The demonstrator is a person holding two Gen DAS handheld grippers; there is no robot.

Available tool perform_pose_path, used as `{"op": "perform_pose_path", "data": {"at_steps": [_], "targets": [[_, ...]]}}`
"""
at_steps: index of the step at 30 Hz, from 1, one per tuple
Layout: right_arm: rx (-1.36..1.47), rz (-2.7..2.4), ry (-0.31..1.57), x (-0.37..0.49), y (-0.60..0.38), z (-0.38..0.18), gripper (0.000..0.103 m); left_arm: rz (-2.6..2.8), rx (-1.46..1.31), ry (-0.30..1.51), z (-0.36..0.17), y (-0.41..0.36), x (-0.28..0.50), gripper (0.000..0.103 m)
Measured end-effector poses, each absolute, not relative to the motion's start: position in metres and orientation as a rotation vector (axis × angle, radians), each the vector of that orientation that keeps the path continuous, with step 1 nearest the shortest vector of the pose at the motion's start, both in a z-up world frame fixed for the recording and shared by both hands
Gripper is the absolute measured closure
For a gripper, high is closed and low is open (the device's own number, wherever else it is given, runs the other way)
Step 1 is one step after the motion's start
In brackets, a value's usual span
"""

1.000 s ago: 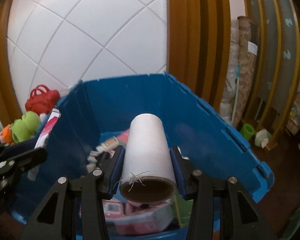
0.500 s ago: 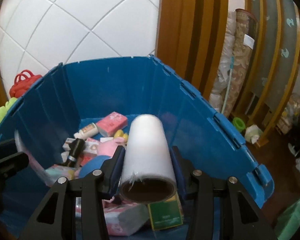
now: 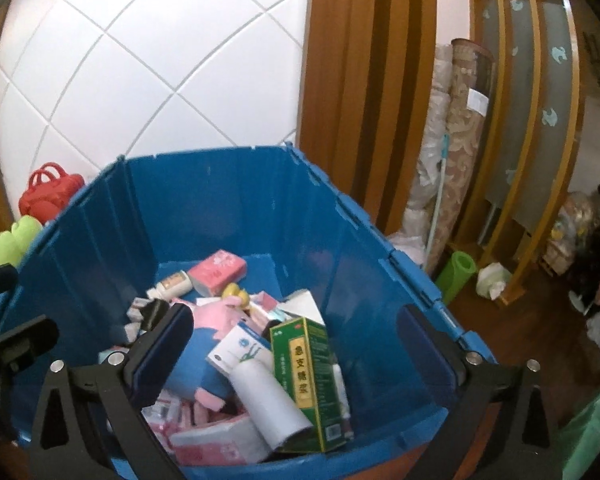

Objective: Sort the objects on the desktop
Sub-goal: 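Move both tools back over the plush toys on the table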

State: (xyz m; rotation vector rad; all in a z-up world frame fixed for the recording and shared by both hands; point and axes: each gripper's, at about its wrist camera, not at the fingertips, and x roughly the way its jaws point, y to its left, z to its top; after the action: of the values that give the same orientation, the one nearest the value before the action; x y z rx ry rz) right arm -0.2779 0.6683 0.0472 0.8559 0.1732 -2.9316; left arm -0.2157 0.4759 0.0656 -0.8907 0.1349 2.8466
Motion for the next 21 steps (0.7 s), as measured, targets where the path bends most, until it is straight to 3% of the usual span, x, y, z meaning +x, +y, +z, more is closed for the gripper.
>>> {"op": "perform_pose_path", "data": {"at_steps": [7, 10, 21], "targets": [[0.747, -2.861, 0.099, -0.253, 0.644, 0.073, 0.000, 2.930, -0.766, 0.094, 0.079, 0.433, -0.193, 0.032], [0.721, -2.799, 0.050, -0.243, 0.623, 0.080, 0.000, 3.007, -0.739, 0.092, 0.080, 0.398, -0.188, 0.023], [0.615, -2.673, 0.079, -0.217, 0.460, 0.106, 0.000, 3.144, -0.845, -0.106, 0.053, 0.183, -0.187, 0.020]]}}
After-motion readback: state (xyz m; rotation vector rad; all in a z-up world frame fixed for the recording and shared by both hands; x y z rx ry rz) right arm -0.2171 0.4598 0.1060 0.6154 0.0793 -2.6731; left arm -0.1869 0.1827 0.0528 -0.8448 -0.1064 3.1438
